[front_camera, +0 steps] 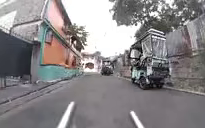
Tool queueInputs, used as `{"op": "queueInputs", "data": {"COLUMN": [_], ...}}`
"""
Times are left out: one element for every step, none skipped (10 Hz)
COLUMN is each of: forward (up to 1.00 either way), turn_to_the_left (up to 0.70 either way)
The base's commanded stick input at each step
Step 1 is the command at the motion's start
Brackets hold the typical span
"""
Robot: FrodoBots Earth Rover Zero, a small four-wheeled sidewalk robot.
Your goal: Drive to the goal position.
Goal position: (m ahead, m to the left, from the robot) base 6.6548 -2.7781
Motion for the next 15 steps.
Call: {"op": "queueInputs", "data": {"forward": [0.85,0.85,0.85,0.85,0.85,0.85,0.85,0.85,0.85,0.85,0.85,0.85,0.85,0.85,0.85], "turn_to_the_left": [0.00,0.00,0.00,0.00,0.00,0.00,0.00,0.00,0.00,0.00,0.00,0.00,0.00,0.00,0.00]}}
